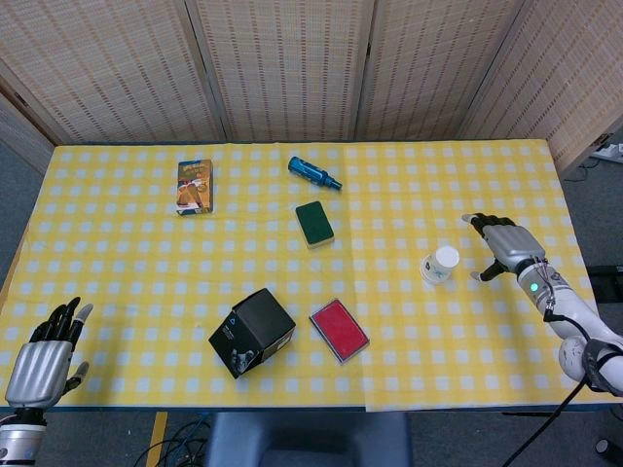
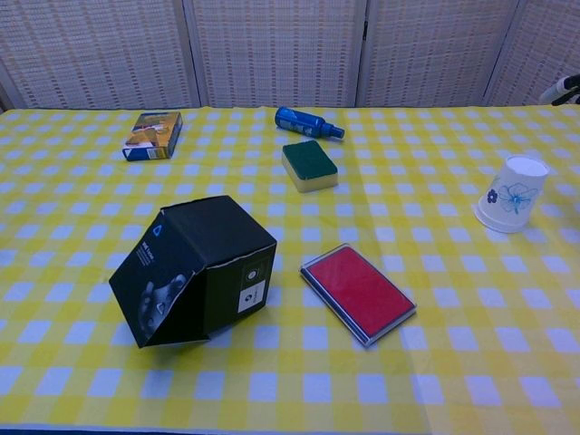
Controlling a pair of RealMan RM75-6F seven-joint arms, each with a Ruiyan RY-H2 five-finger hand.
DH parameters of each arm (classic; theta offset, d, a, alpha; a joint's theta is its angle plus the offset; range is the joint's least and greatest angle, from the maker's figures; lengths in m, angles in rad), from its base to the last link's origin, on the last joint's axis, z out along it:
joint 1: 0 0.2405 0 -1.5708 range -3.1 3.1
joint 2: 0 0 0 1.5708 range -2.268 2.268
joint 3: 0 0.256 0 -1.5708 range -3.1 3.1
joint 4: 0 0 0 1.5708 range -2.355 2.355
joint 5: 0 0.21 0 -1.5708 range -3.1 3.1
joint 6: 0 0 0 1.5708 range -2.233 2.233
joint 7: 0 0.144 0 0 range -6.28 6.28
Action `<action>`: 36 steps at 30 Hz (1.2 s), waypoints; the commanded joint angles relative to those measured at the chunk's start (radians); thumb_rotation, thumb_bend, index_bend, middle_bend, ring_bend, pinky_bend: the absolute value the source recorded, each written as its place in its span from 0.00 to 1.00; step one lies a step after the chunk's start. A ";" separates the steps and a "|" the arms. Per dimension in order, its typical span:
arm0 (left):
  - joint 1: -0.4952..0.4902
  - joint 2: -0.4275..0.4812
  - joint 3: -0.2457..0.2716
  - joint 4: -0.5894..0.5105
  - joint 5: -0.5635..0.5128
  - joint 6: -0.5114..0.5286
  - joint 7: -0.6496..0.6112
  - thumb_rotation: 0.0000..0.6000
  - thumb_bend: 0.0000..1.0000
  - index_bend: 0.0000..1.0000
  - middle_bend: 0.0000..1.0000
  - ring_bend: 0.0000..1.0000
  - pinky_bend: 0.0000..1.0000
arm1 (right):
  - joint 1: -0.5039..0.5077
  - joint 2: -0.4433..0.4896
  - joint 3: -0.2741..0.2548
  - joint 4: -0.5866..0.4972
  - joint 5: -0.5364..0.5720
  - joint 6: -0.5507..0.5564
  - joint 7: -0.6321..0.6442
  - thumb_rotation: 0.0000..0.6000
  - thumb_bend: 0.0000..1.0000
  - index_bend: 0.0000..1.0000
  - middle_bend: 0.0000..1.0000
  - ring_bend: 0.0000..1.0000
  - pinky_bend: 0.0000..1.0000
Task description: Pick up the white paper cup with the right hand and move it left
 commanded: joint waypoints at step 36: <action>0.004 0.018 0.018 -0.012 0.034 0.010 -0.039 1.00 0.32 0.05 0.00 0.00 0.23 | 0.094 -0.196 -0.110 0.174 0.041 0.018 0.035 1.00 0.24 0.14 0.00 0.00 0.00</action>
